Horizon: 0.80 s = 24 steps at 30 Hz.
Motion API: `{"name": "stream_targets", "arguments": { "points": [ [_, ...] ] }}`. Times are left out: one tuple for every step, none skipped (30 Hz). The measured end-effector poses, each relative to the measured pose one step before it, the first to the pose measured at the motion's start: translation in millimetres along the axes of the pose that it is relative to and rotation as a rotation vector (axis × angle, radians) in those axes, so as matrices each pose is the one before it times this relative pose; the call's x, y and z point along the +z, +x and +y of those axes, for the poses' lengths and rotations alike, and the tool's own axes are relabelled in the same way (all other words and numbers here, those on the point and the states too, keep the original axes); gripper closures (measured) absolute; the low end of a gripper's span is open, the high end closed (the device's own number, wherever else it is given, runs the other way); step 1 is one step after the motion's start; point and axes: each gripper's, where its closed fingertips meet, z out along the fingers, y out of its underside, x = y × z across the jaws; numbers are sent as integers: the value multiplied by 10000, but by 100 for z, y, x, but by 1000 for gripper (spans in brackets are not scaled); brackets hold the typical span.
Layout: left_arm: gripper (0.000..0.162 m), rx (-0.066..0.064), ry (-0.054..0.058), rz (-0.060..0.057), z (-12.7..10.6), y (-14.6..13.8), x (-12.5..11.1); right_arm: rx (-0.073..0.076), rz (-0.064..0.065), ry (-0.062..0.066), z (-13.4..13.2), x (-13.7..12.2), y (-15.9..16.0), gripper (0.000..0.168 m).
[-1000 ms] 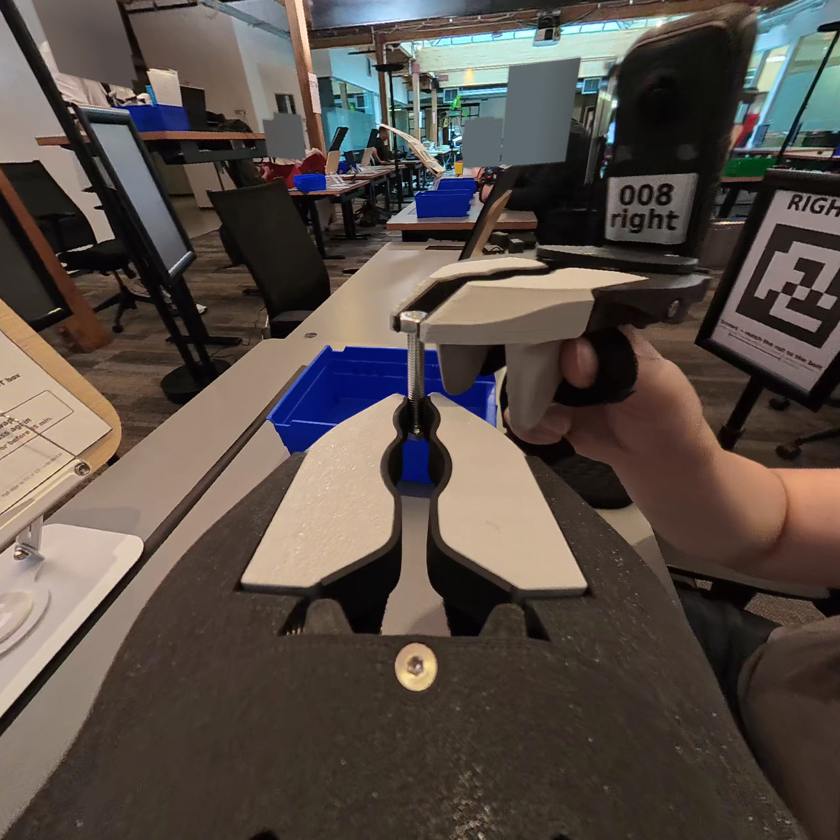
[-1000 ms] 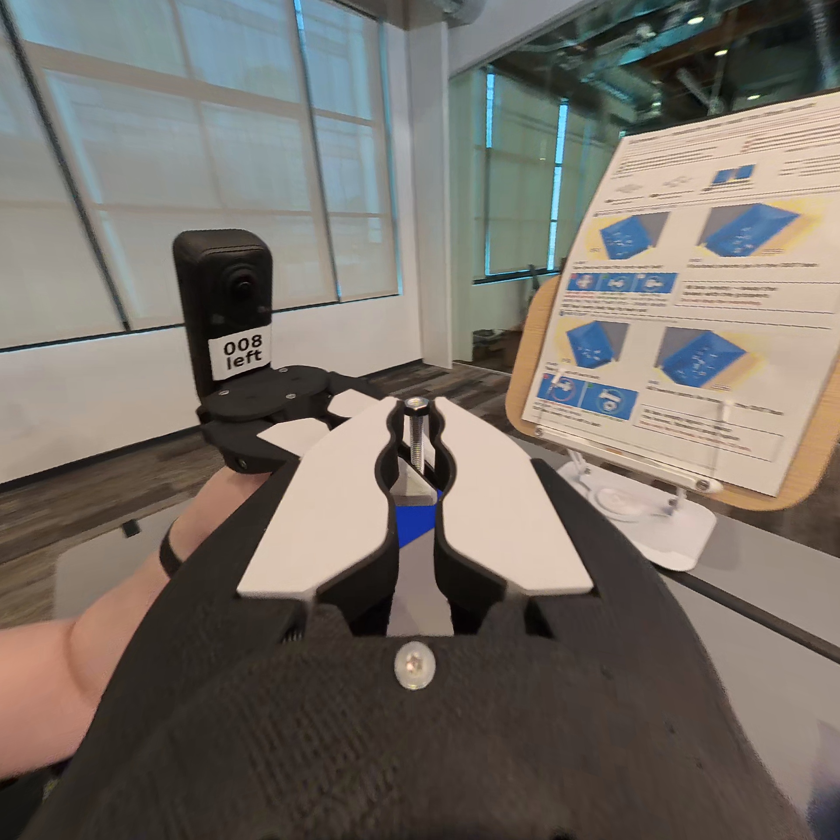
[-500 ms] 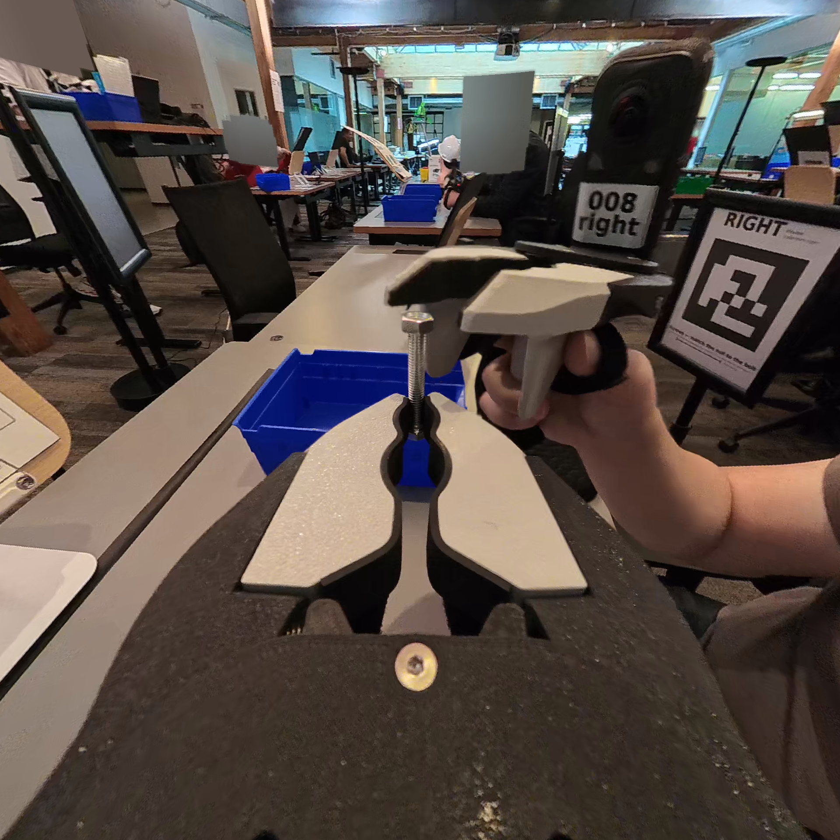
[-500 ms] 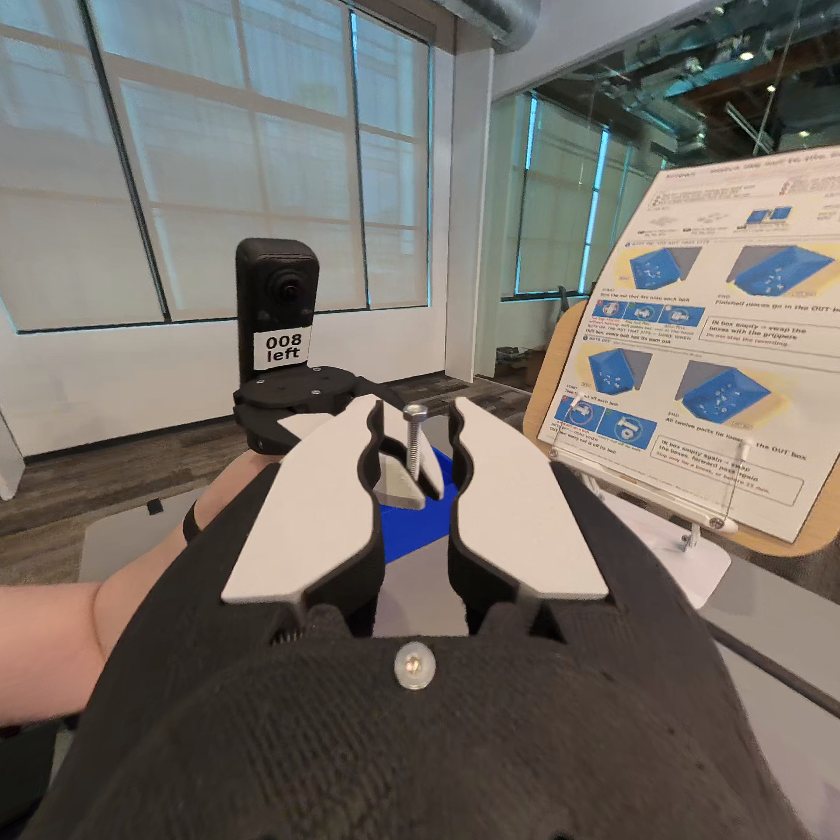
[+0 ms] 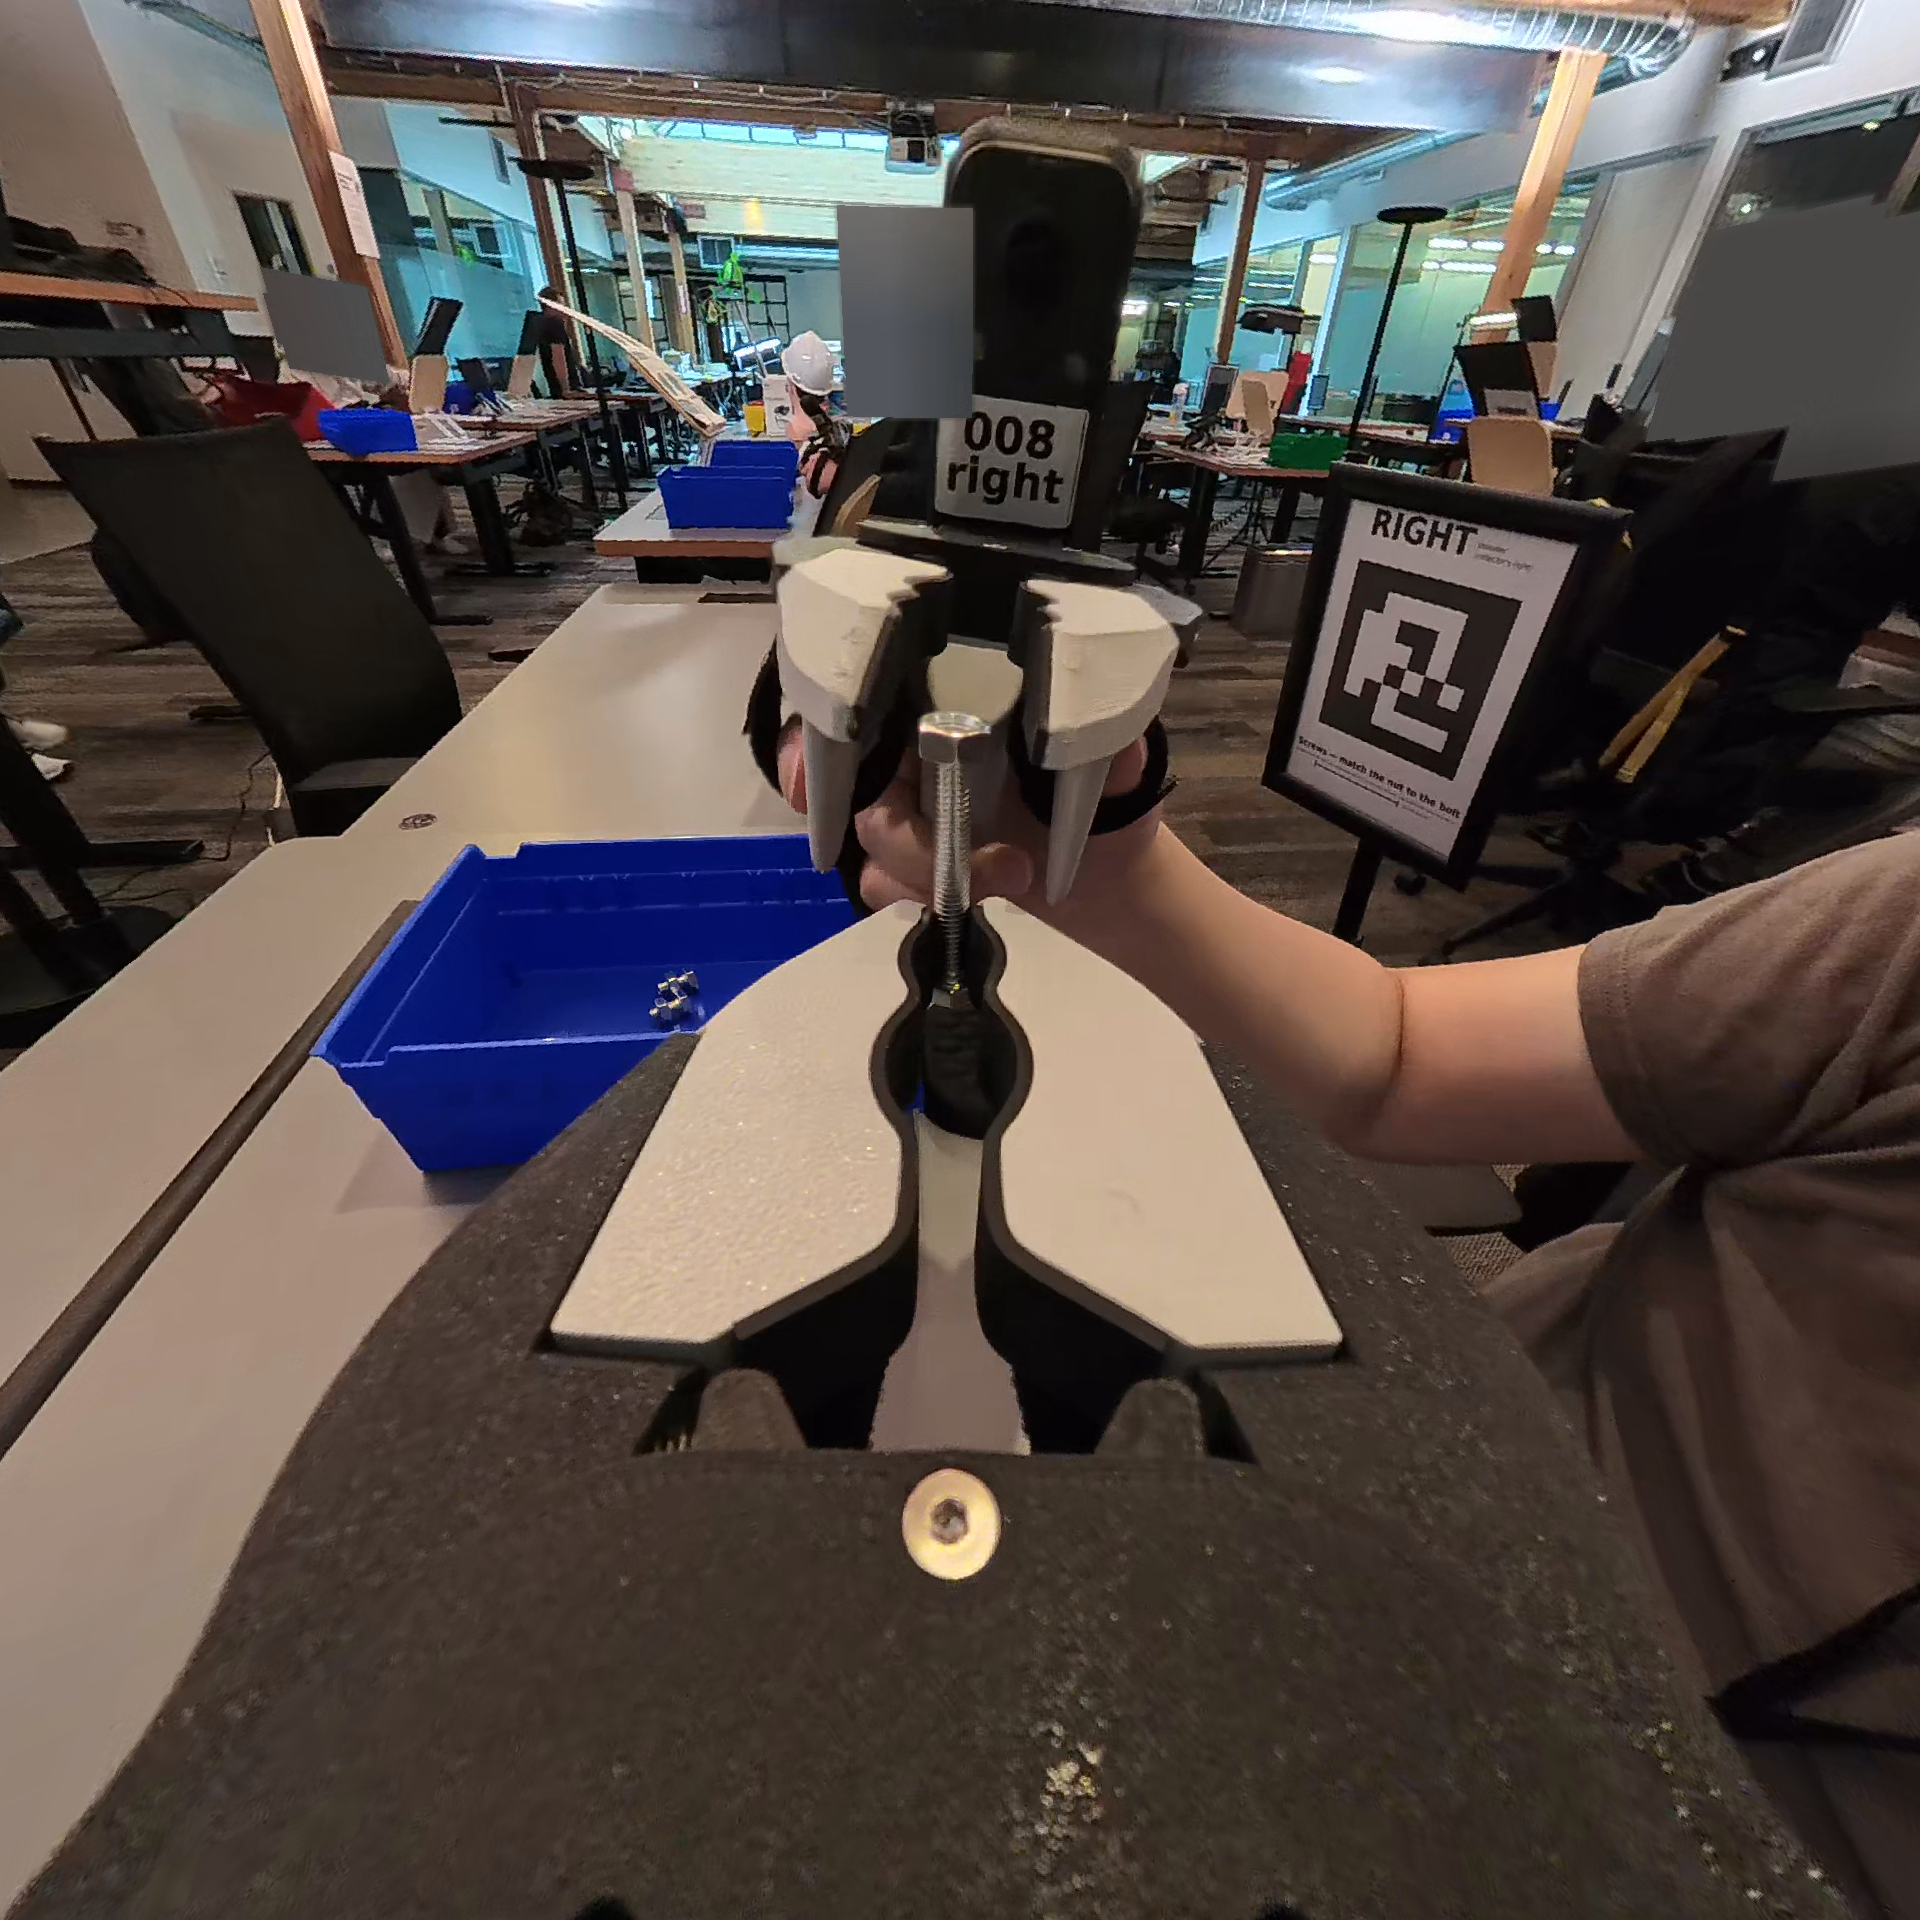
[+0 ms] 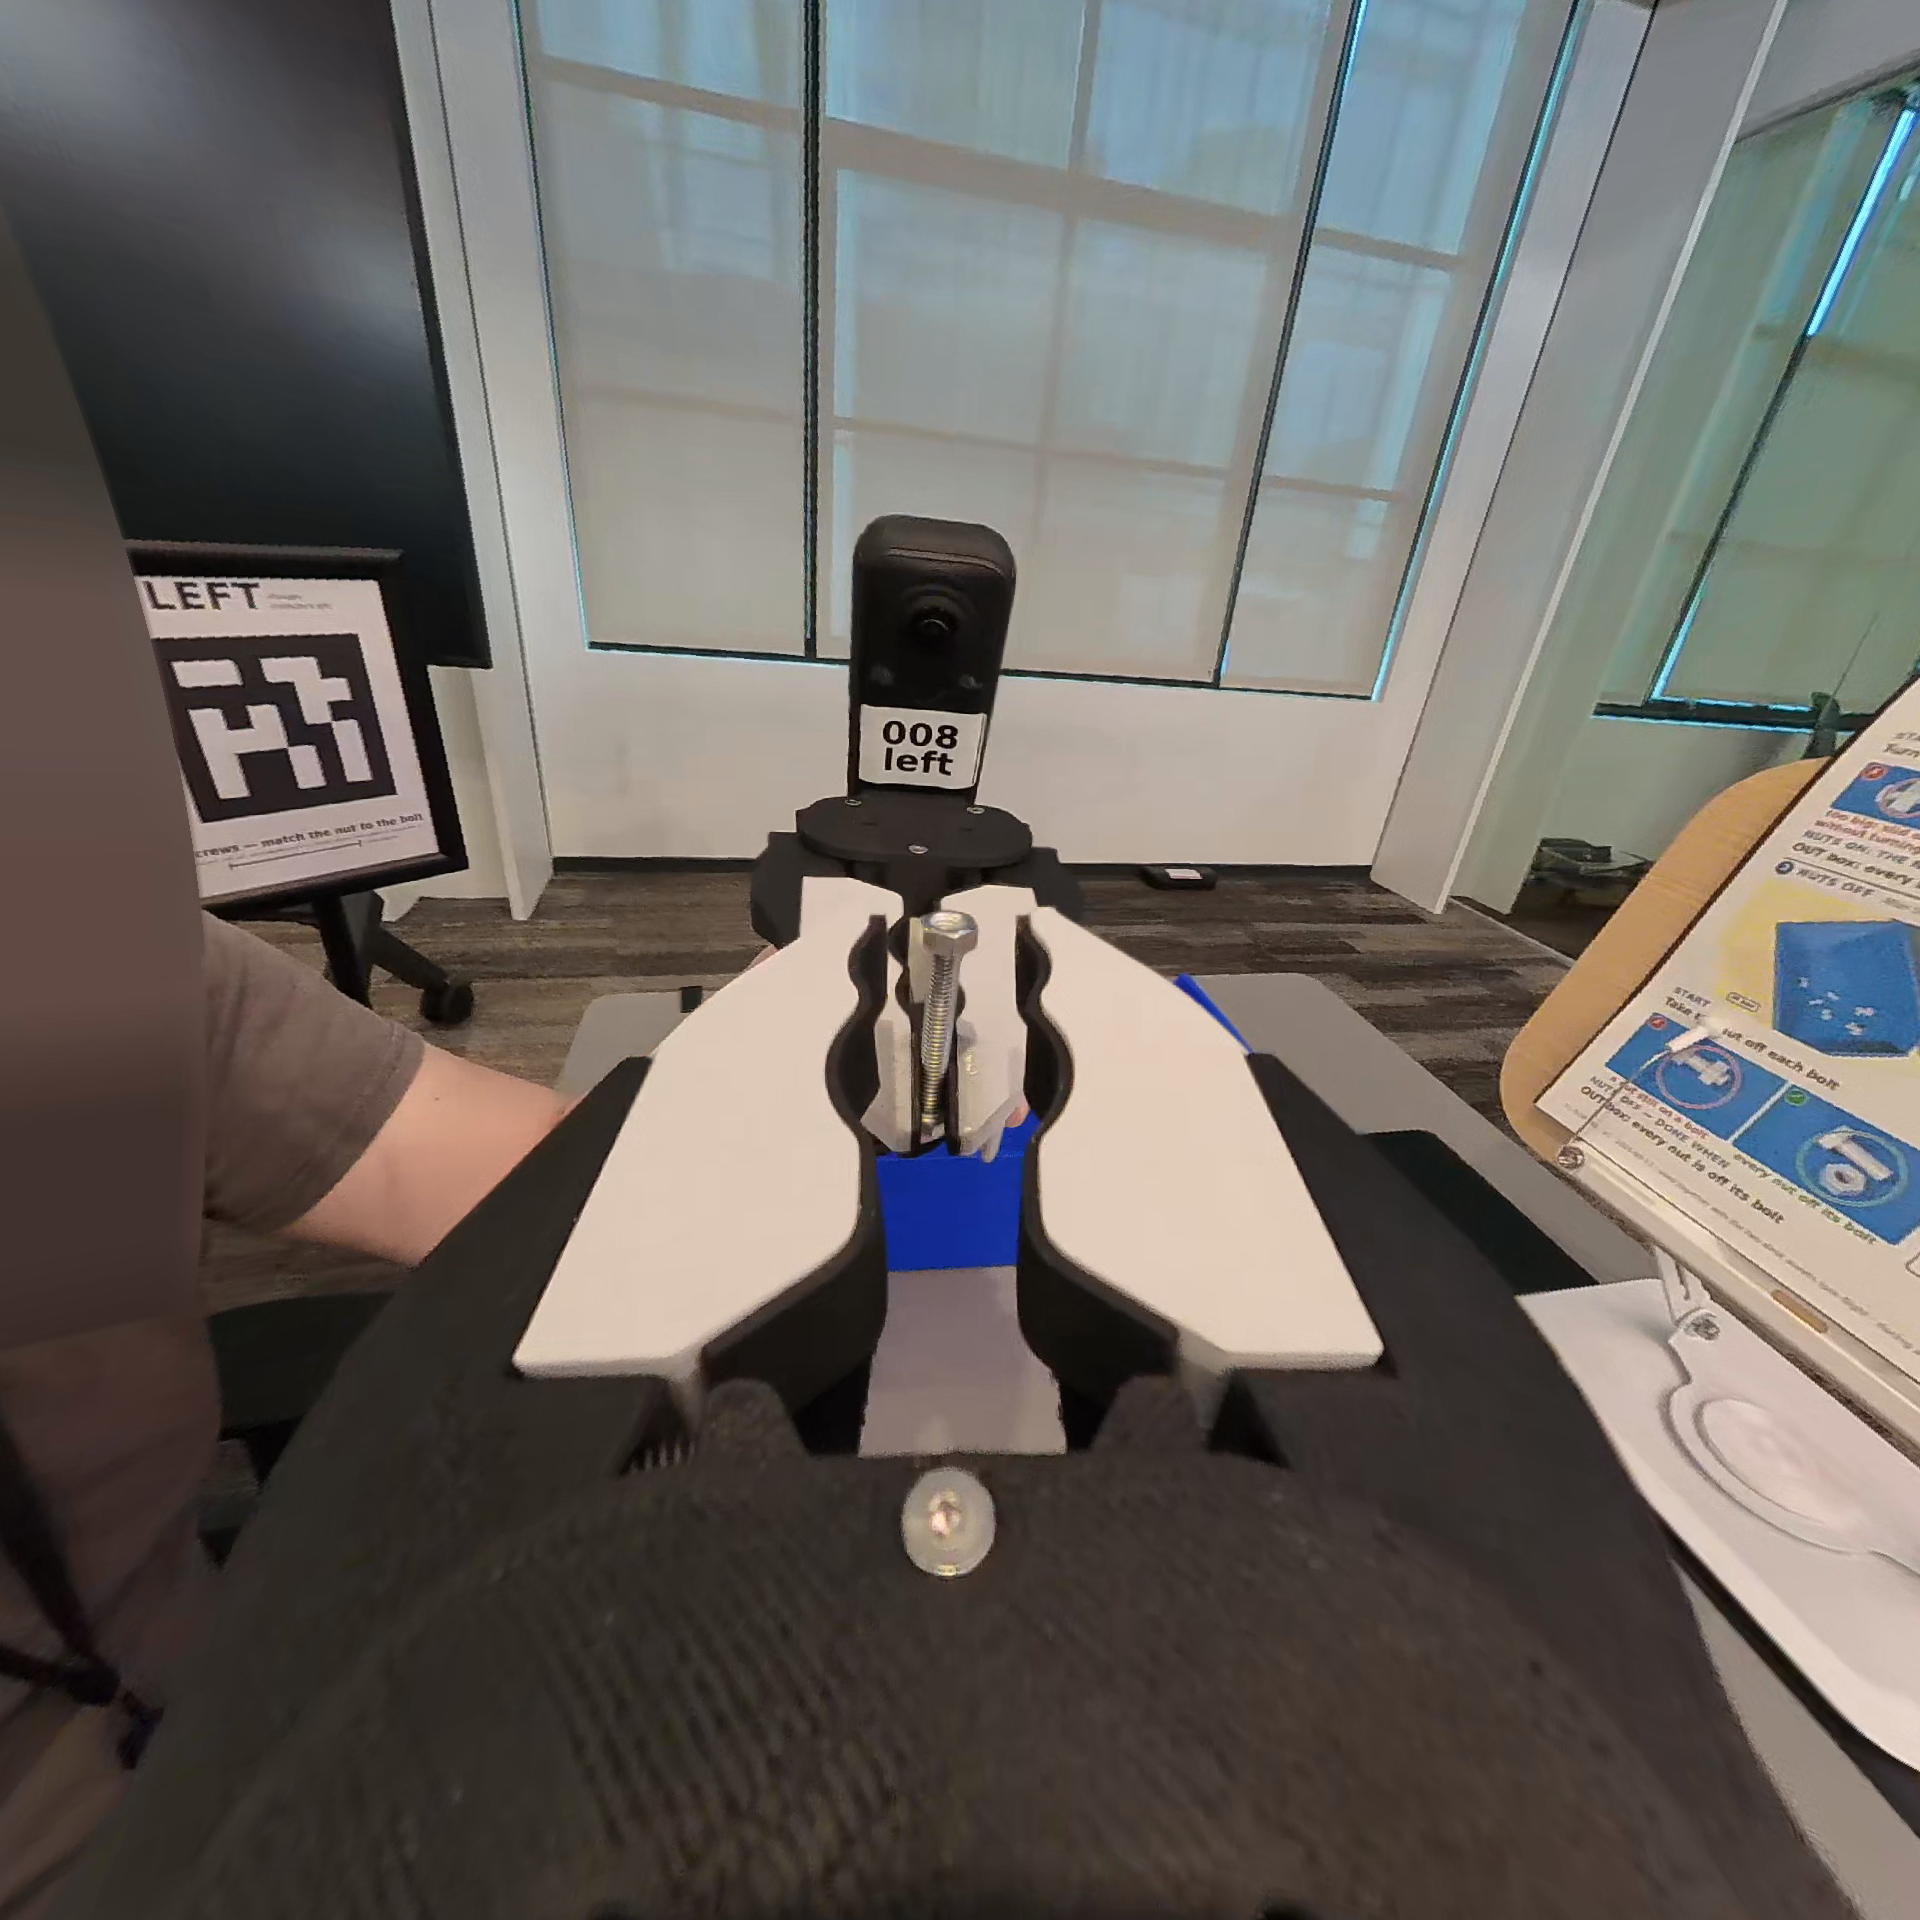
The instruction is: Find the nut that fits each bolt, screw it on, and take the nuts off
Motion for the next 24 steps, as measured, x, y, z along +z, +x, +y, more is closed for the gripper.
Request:
{"name": "stream_targets", "arguments": {
  "points": [
    [157,41,5,51,-6,105,30,84,-126,3,69,16,-91,145],
    [157,8,-43,44,43,96,33,91,-173,10,61,27,-158,147],
    [157,18,-28,-13,44,15,35,88,-164,1,42,23,-141,148],
    [157,29,-1,13,11,44,24,63,-109,-6,58,22,-83,149],
    [157,-16,-23,12,37,14,23,33,-56,-8,47,7,-30,150],
    [157,-5,-10,-11,21,-24,22,16,-38,-12,49,-8,-13,150],
    [157,1,10,10,-3,3,7,8,-37,-14,40,-11,-35,152],
    [157,-22,-9,13,20,11,12,-3,-9,5,22,-19,0,152],
    [157,-3,-10,-11,12,-23,2,3,7,29,-24,-30,21,153],
    [157,13,-4,-5,15,3,10,27,-18,27,-21,-40,-8,153],
    [157,-3,-9,21,11,48,15,27,-22,35,-42,-42,-2,154],
    [157,-4,-10,0,11,10,14,18,5,40,-59,-38,31,155],
    [157,12,-4,-1,14,18,21,21,3,18,-27,-33,34,155],
    [157,2,-12,16,24,26,23,17,-32,21,-23,-33,-20,157],
    [157,-3,6,33,-9,43,24,6,-21,12,-10,-31,-9,157],
    [157,-4,-13,-18,24,-23,21,6,-3,-16,20,-29,24,157],
    [157,5,-17,-6,40,-5,20,8,-10,-21,39,-14,11,157],
    [157,-10,-14,8,35,-5,19,18,-16,-17,33,-20,7,157],
    [157,-1,-15,-17,28,-24,10,45,-7,-16,31,-28,20,157],
    [157,15,-3,-32,12,-44,20,58,-7,-8,22,-20,31,157],
    [157,8,-2,-2,11,10,21,51,-14,8,9,-22,8,157],
    [157,23,21,-45,-27,-45,18,40,21,28,-20,-20,31,157],
    [157,51,29,-110,-46,-108,6,33,63,30,-14,-23,61,157],
    [157,52,-10,-77,21,-70,29,22,61,13,10,-6,44,157]
  ]
}}
